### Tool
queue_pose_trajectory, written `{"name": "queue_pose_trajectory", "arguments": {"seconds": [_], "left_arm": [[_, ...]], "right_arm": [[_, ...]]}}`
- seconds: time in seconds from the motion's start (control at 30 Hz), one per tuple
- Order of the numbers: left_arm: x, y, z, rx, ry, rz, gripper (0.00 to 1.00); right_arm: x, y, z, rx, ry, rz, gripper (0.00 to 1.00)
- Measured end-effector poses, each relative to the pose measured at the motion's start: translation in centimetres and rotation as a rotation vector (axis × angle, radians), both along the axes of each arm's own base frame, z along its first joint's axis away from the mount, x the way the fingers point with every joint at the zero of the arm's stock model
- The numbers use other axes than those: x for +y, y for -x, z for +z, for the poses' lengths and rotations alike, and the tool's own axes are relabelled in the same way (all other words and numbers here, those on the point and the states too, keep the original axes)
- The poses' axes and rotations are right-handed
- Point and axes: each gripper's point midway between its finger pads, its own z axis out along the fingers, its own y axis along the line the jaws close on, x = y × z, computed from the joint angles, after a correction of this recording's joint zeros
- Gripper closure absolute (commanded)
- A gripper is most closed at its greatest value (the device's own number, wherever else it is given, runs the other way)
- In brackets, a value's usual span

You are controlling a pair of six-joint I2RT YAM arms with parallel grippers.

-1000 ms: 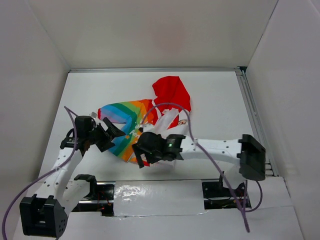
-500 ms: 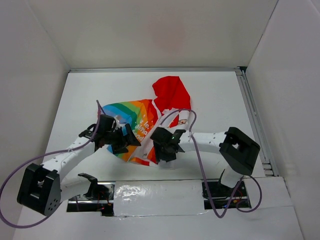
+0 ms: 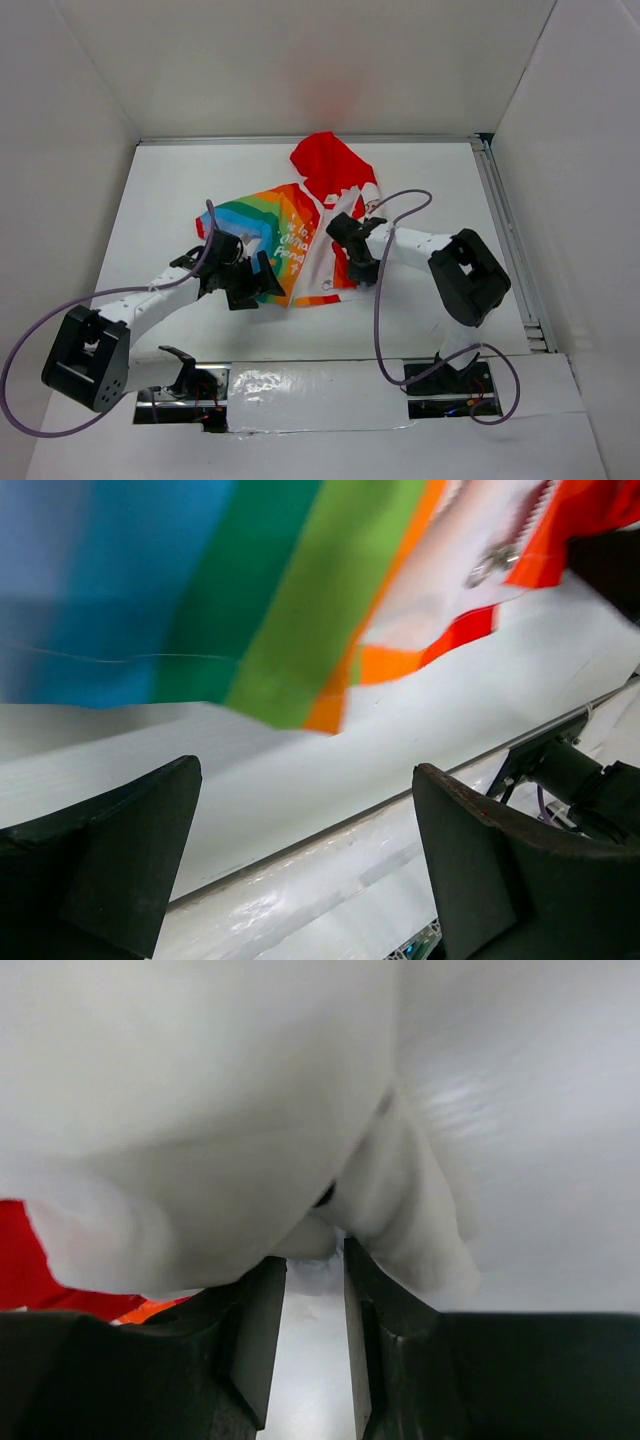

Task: Zip up the jacket

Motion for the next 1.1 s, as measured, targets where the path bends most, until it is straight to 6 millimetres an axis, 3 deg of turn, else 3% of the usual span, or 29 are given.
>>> {"name": "queue_pose_trajectory", "arguments": {"seconds": [0.17,0.27,0.3,0.33,0.47,0.57,0.7,0.93,1.1], "left_arm": [[-0.3,-0.7,-0.2,0.013,-0.018,-0.003,0.01],[-0.8,-0.9,0.0,0.008,-0.03,-0.021,0.01],[-1.0,-1.0,0.1,0.003,-0.034,-0.032,0.01],[-1.3,-1.1,0.3,-0.002,-0.041,-0.045,0.01],[-3.4,-1.0,1.7,-0.064,-0.07,-0.143,0.01],[-5.6,-1.0,3.3,-0.116,-0.08,-0.223,0.01],[-8.0,-1.3,3.7,-0.131,-0.11,-0.291,0.01],[-9.1,-2.2,-0.9,-0.025,-0.267,-0.309,0.01],[-10.5,-2.6,-1.4,-0.015,-0.328,-0.329,0.01]], "right_arm": [[-6.3,-3.1,0.5,-0.039,0.144,-0.063,0.57],[-8.4,-4.1,1.5,-0.066,0.207,-0.016,0.27],[-8.3,-4.0,2.1,-0.078,0.207,0.017,0.18],[-7.9,-4.0,3.0,-0.1,0.202,0.052,0.15],[-5.5,-3.8,7.1,-0.227,0.112,0.138,0.07],[-5.0,-2.9,9.3,-0.307,0.022,0.126,0.03],[-5.5,-0.3,9.8,-0.337,-0.084,0.092,0.0],[-5.5,2.6,10.2,-0.391,-0.276,0.06,0.0],[-5.1,3.4,9.7,-0.389,-0.338,0.066,0.0]]}}
